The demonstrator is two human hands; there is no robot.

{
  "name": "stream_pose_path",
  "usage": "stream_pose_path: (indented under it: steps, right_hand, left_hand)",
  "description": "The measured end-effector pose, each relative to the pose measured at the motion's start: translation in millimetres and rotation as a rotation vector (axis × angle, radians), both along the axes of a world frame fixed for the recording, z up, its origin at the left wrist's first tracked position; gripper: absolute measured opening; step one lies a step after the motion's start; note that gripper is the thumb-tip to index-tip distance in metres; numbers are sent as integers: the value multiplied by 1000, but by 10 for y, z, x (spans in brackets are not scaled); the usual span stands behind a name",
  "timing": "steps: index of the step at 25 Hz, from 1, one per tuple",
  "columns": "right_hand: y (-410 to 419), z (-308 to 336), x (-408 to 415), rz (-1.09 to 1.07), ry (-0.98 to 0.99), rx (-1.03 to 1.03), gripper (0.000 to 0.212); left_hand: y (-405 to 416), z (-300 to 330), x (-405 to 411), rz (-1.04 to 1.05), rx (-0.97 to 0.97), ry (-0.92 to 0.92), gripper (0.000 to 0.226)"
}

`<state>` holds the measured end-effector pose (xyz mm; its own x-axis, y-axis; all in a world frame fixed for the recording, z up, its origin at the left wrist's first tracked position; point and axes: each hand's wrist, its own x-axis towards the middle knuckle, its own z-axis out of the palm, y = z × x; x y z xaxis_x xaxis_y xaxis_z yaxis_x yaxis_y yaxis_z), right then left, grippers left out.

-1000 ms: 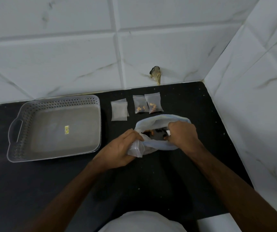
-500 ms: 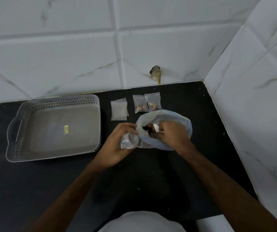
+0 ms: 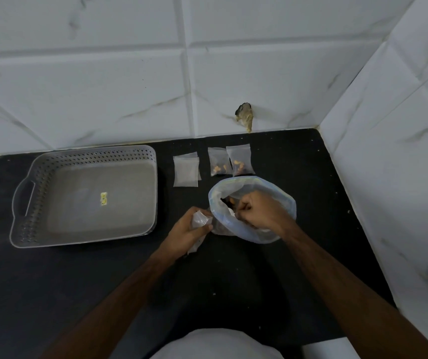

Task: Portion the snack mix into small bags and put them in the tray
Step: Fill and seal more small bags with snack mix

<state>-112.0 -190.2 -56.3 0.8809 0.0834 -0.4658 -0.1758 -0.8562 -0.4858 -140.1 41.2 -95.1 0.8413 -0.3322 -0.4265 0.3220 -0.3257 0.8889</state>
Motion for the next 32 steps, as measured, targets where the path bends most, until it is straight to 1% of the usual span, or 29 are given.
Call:
stream_pose_path:
  steps: [3, 4, 5, 6, 7, 8, 9, 10, 11, 12, 13, 14, 15, 17, 19, 22, 24, 29, 32]
  right_hand:
    - [-106, -49, -26, -73, 17, 134, 8]
    - [-74, -40, -2, -96, 19, 149, 11]
    - [-12, -77, 0, -144, 13, 152, 19]
    - [-30, -206, 44, -238, -115, 140, 32]
    - [-117, -340, 18, -296, -315, 108, 42]
    - [-69, -459, 55, -444, -523, 285, 48]
    - [-49, -482, 86, -439, -619, 335, 50]
    - [-55, -220, 53, -577, -191, 186, 40]
    - [-3, -57, -51, -443, 121, 69, 27]
    - [144, -24, 60, -342, 301, 140, 15]
    - [28, 69, 38, -237, 360, 247, 15]
    - [-13, 65, 18, -249, 321, 332, 17]
    - [-18, 74, -5, -301, 312, 356, 18]
    - [19, 93, -56, -335, 313, 358, 19]
    - [-13, 163, -129, -371, 329, 430, 18]
    - [-161, 357, -194, -424, 247, 455, 15]
    - [-220, 468, -286, -428, 207, 456, 15]
    - [-443, 688, -442, -471, 176, 543, 15]
    - [-550, 764, -511, -502, 167, 618, 17]
  left_hand:
    - [16, -13, -3, -61, 27, 14, 29]
    - [17, -25, -10, -73, 35, 7, 30]
    - [16, -37, -18, -79, 39, -5, 32]
    - [13, -44, -27, -82, 44, -18, 33]
    - [11, -46, -41, -81, 45, -26, 35]
    - [16, -54, -55, -78, 48, -32, 39]
    - [19, -56, -68, -78, 55, -30, 43]
    - [17, -51, -78, -86, 66, -32, 45]
    - [13, -50, -88, -97, 76, -40, 45]
    - [7, -43, -94, -104, 89, -47, 45]
    - [0, -38, -95, -107, 96, -54, 46]
    - [-1, -29, -95, -110, 111, -64, 46]
    - [3, -11, -94, -114, 128, -75, 46]
    - [20, 3, -100, -123, 150, -98, 46]
    - [45, 24, -110, -119, 150, -127, 43]
    - [105, 97, -120, -89, 125, -185, 33]
    - [130, 214, -129, -78, 90, -233, 31]
    - [74, 547, -86, -76, 16, -345, 45]
    - [-36, 627, -9, -107, -3, -405, 56]
